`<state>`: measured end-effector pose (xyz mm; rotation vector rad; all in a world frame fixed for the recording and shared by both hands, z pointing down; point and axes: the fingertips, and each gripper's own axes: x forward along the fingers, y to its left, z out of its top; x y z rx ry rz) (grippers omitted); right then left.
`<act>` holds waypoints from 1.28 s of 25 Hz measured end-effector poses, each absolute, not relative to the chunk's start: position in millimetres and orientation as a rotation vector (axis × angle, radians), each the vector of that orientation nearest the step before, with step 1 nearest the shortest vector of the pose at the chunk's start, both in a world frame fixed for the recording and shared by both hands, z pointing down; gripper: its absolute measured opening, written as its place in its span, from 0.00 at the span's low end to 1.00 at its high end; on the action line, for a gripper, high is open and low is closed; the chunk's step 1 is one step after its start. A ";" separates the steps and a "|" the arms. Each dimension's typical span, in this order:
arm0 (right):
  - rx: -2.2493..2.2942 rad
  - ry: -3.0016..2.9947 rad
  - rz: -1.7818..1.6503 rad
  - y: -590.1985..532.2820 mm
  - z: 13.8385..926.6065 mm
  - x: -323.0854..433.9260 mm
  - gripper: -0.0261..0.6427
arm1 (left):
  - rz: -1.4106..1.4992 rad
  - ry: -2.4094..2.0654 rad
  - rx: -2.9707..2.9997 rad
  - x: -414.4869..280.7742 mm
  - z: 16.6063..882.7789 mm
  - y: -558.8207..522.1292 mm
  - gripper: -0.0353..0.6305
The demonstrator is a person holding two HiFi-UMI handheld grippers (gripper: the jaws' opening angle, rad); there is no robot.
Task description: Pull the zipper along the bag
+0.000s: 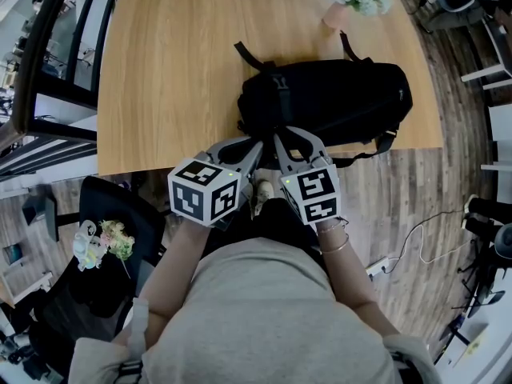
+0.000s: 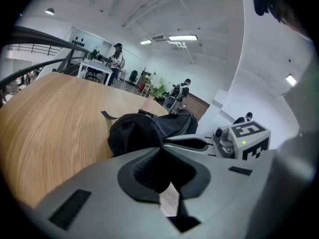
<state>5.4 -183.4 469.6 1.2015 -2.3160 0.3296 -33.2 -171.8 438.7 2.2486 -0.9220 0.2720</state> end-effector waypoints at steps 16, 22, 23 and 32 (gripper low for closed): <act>1.252 -2.337 0.393 -177.1 454.8 6.3 0.05 | 0.283 -0.912 2.299 -42.7 438.1 -173.7 0.10; 1.356 -2.257 0.289 -177.5 441.9 19.1 0.05 | 0.286 -0.899 2.348 -45.3 435.6 -177.7 0.10; 1.377 -2.242 0.288 -178.1 442.0 23.0 0.05 | 0.284 -0.900 2.350 -46.1 436.2 -178.5 0.10; 1.471 -2.162 0.267 -190.1 434.6 63.3 0.05 | 0.223 -0.935 2.336 -54.7 434.7 -185.3 0.10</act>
